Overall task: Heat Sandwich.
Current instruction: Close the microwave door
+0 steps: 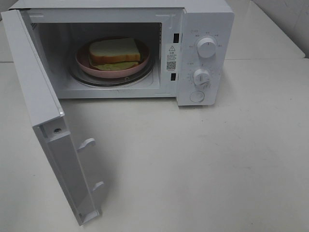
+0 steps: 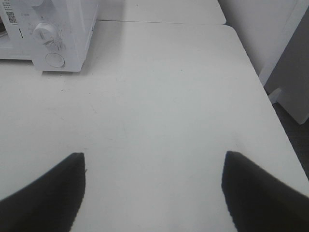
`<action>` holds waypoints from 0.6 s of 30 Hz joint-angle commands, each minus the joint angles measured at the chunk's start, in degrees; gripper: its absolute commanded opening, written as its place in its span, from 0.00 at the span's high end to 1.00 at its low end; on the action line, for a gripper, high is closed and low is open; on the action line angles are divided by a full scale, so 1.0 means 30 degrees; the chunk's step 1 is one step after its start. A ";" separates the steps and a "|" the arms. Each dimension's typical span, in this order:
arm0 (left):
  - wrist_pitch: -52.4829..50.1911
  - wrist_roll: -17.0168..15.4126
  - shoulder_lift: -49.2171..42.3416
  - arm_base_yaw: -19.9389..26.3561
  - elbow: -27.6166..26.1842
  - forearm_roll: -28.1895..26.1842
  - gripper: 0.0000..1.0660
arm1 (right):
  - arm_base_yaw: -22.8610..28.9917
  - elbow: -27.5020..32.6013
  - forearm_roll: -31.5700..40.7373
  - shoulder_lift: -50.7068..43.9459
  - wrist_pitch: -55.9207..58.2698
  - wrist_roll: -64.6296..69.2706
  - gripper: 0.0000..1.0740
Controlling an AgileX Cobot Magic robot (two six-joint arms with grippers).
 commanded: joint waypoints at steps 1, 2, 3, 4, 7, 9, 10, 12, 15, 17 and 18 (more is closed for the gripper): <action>-0.0210 -0.0038 -0.0153 -0.0115 0.0000 0.0000 0.08 | -0.0153 0.0038 0.0076 -0.0477 -0.0134 0.0000 0.30; -0.0210 -0.0038 -0.0153 -0.0115 0.0000 0.0000 0.08 | -0.0153 0.0038 0.0076 -0.0477 -0.0134 0.0000 0.30; -0.0210 -0.0038 -0.0153 -0.0115 0.0000 0.0000 0.08 | -0.0153 0.0038 0.0076 -0.0477 -0.0134 0.0000 0.30; -0.0210 -0.0038 -0.0153 -0.0115 0.0000 0.0000 0.08 | -0.0153 0.0038 0.0076 -0.0477 -0.0134 0.0000 0.30; -0.0210 -0.0038 -0.0153 -0.0115 0.0000 0.0000 0.08 | -0.0153 0.0038 0.0076 -0.0477 -0.0134 0.0000 0.30; -0.0210 -0.0038 -0.0153 -0.0115 0.0000 0.0000 0.08 | -0.0153 0.0038 0.0076 -0.0477 -0.0134 0.0000 0.30; -0.0210 -0.0038 -0.0153 -0.0115 0.0000 0.0000 0.08 | -0.0153 0.0038 0.0076 -0.0477 -0.0134 0.0000 0.30; -0.0210 -0.0038 -0.0153 -0.0115 0.0000 0.0000 0.08 | -0.0153 0.0038 0.0076 -0.0477 -0.0134 0.0000 0.30; -0.0210 -0.0038 -0.0153 -0.0115 0.0000 0.0000 0.08 | -0.0153 0.0038 0.0076 -0.0477 -0.0134 0.0000 0.30; -0.0210 -0.0038 -0.0153 -0.0115 0.0000 0.0000 0.08 | -0.0153 0.0038 0.0076 -0.0477 -0.0134 0.0000 0.30; -0.0210 -0.0038 -0.0153 -0.0115 0.0000 0.0000 0.08 | -0.0153 0.0038 0.0076 -0.0477 -0.0134 0.0000 0.30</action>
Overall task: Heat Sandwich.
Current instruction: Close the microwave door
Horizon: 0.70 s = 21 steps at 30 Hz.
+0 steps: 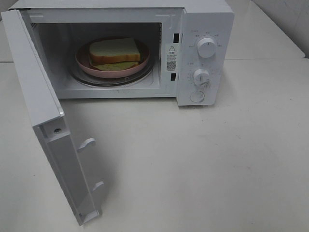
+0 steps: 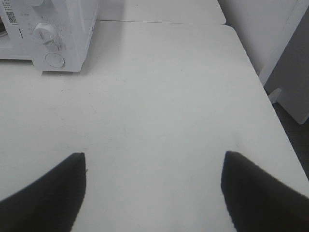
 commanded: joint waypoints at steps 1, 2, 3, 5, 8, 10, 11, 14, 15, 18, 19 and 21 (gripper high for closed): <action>-0.0210 -0.0038 -0.0153 -0.0115 0.0000 0.0000 0.08 | -0.0153 0.0038 0.0076 -0.0477 -0.0134 0.0000 0.30; -0.0210 -0.0038 -0.0153 -0.0115 0.0000 0.0000 0.08 | -0.0153 0.0038 0.0076 -0.0477 -0.0134 0.0000 0.30; -0.0210 -0.0038 -0.0153 -0.0115 0.0000 0.0000 0.08 | -0.0153 0.0038 0.0076 -0.0477 -0.0134 0.0000 0.30; -0.0210 -0.0038 -0.0153 -0.0115 0.0000 0.0000 0.08 | -0.0153 0.0038 0.0076 -0.0477 -0.0134 0.0000 0.30; -0.0210 -0.0038 -0.0153 -0.0115 0.0000 -0.0038 0.08 | -0.0153 0.0038 0.0076 -0.0477 -0.0134 0.0000 0.30; -0.0210 -0.0038 -0.0153 -0.0115 0.0000 -0.0038 0.08 | -0.0153 0.0038 0.0076 -0.0477 -0.0134 0.0000 0.30; -0.0210 -0.0038 -0.0153 -0.0115 0.0000 -0.0038 0.08 | -0.0153 0.0038 0.0076 -0.0477 -0.0134 0.0000 0.30; -0.0210 -0.0076 -0.0153 -0.0115 0.0000 -0.0057 0.08 | -0.0153 0.0038 0.0076 -0.0477 -0.0134 0.0000 0.30; -0.0210 -0.0076 -0.0153 -0.0115 0.0000 -0.0057 0.08 | -0.0153 0.0038 0.0076 -0.0477 -0.0134 0.0000 0.30; -0.0210 -0.0076 -0.0153 -0.0115 0.0000 -0.0095 0.08 | -0.0153 0.0038 0.0076 -0.0477 -0.0134 0.0000 0.30; -0.0210 -0.0076 -0.0153 -0.0115 0.0000 -0.0095 0.08 | -0.0153 0.0038 0.0076 -0.0477 -0.0134 0.0000 0.30; -0.0267 -0.0076 -0.0153 -0.0115 -0.0095 -0.0095 0.08 | -0.0153 0.0038 0.0076 -0.0477 -0.0134 0.0000 0.30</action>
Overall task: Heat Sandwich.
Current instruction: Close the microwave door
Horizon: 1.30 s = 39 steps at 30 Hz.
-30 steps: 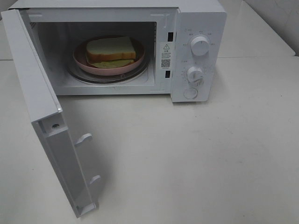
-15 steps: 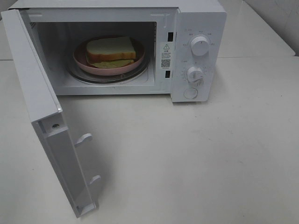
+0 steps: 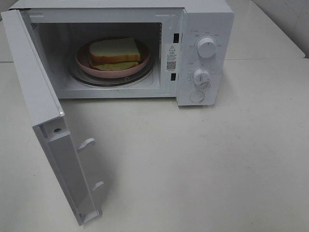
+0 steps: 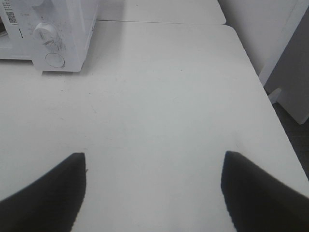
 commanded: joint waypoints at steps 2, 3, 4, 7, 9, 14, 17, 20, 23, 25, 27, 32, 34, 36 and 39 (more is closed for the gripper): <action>-0.0325 -0.0076 -0.0134 -0.0115 -0.0344 -0.0095 0.08 | -0.0153 0.0038 0.0076 -0.0477 -0.0134 0.0000 0.30; -0.0325 -0.0076 -0.0134 -0.0115 -0.0344 -0.0095 0.08 | -0.0153 0.0038 0.0076 -0.0477 -0.0134 0.0000 0.30; -0.0497 -0.0076 0.0095 -0.0115 -0.0649 -0.0076 0.08 | -0.0153 0.0038 0.0076 -0.0477 -0.0134 0.0000 0.30; -0.0516 -0.0038 0.0688 -0.0115 -0.0955 -0.0057 0.08 | -0.0153 0.0038 0.0076 -0.0477 -0.0134 0.0000 0.30; -0.0592 -0.0038 0.1757 -0.0115 -0.1089 -0.0095 0.09 | -0.0153 0.0038 0.0076 -0.0477 -0.0134 0.0000 0.30; -0.1146 -0.0057 0.3648 -0.0115 -0.1089 -0.0344 0.25 | -0.0153 0.0038 0.0076 -0.0477 -0.0134 0.0000 0.30; -0.2196 -0.0038 0.4316 -0.0115 -0.1089 -0.0707 0.42 | -0.0153 0.0038 0.0076 -0.0477 -0.0134 0.0000 0.30; -0.3400 -0.0038 0.4985 -0.0115 -0.1089 -0.0783 0.58 | -0.0153 0.0038 0.0076 -0.0477 -0.0134 0.0000 0.30; -0.4775 -0.0038 0.5844 -0.0115 -0.1089 -0.0707 0.74 | -0.0153 0.0038 0.0076 -0.0477 -0.0134 0.0000 0.30; -0.5099 -0.0038 0.6169 -0.0115 -0.1089 -0.0707 0.79 | -0.0153 0.0038 0.0076 -0.0477 -0.0134 0.0000 0.30; -0.6226 -0.0038 0.7162 -0.0115 -0.1089 -0.0707 0.95 | -0.0153 0.0038 0.0076 -0.0477 -0.0134 0.0000 0.30; -0.8346 -0.0019 0.8919 -0.0115 -0.1089 -0.0649 1.00 | -0.0153 0.0038 0.0076 -0.0477 -0.0134 0.0000 0.30; -0.8862 -0.0019 0.9263 -0.0115 -0.1089 -0.0649 1.00 | -0.0153 0.0038 0.0076 -0.0477 -0.0134 0.0000 0.30; -1.0371 0.0000 1.0199 -0.0115 -0.0879 -0.0649 1.00 | -0.0153 0.0038 0.0076 -0.0477 -0.0134 0.0000 0.30; -1.2796 0.0229 1.1134 -0.0115 0.0076 -0.0707 1.00 | -0.0153 0.0038 0.0076 -0.0477 -0.0134 0.0000 0.30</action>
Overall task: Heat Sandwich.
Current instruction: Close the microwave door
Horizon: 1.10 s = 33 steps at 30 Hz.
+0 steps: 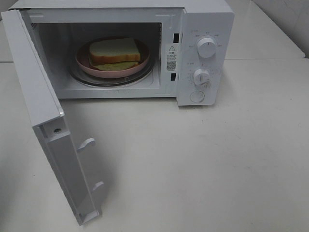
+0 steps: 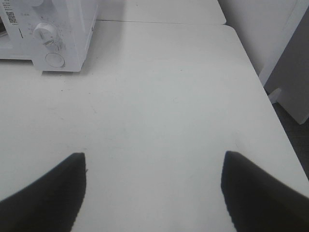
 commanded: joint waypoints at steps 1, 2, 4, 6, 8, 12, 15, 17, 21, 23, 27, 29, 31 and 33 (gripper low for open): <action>-0.3075 0.0382 0.1050 -0.0115 0.1203 -0.0172 1.00 | -0.0153 0.0038 0.0076 -0.0477 -0.0134 0.0000 0.30; -0.3858 0.0535 0.1280 -0.0115 0.1700 -0.0172 1.00 | -0.0153 0.0038 0.0076 -0.0477 -0.0134 0.0000 0.30; -0.6780 0.0821 0.1757 -0.0115 0.3132 -0.0172 1.00 | -0.0153 0.0038 0.0076 -0.0477 -0.0134 0.0000 0.30; -0.7926 0.0840 0.1929 -0.0115 0.3629 -0.0172 1.00 | -0.0153 0.0038 0.0076 -0.0477 -0.0134 0.0000 0.30; -1.1154 0.0879 0.2445 -0.0115 0.4889 -0.0172 1.00 | -0.0153 0.0038 0.0076 -0.0477 -0.0134 0.0000 0.30; -1.3369 0.0879 0.3228 -0.0115 0.5882 -0.0115 1.00 | -0.0153 0.0038 0.0076 -0.0477 -0.0134 0.0000 0.30; -1.5374 0.0879 0.4163 -0.0115 0.6513 -0.0019 1.00 | -0.0153 0.0038 0.0076 -0.0477 -0.0134 0.0000 0.30; -1.6444 0.0879 0.5023 -0.0115 0.6799 0.0286 1.00 | -0.0153 0.0038 0.0076 -0.0477 -0.0134 0.0000 0.30; -1.8468 0.0382 0.6818 -0.0115 0.6895 0.1490 1.00 | -0.0153 0.0038 0.0076 -0.0477 -0.0134 0.0000 0.30; -1.9366 -0.0229 0.7716 -0.0115 0.6895 0.2196 1.00 | -0.0153 0.0038 0.0076 -0.0477 -0.0134 0.0000 0.30; -2.1028 -0.1948 1.0122 -0.0115 0.6704 0.3973 1.00 | -0.0153 0.0038 0.0076 -0.0477 -0.0134 0.0000 0.30; -2.1371 -0.2196 1.0581 -0.0115 0.6570 0.4469 1.00 | -0.0153 0.0038 0.0076 -0.0477 -0.0134 0.0000 0.30; -2.2269 -0.2827 1.1727 -0.0115 0.6264 0.5921 1.00 | -0.0153 0.0038 0.0076 -0.0477 -0.0134 0.0000 0.30; -2.2670 -0.3113 1.2147 -0.0115 0.6207 0.6474 1.00 | -0.0153 0.0038 0.0076 -0.0477 -0.0134 0.0000 0.30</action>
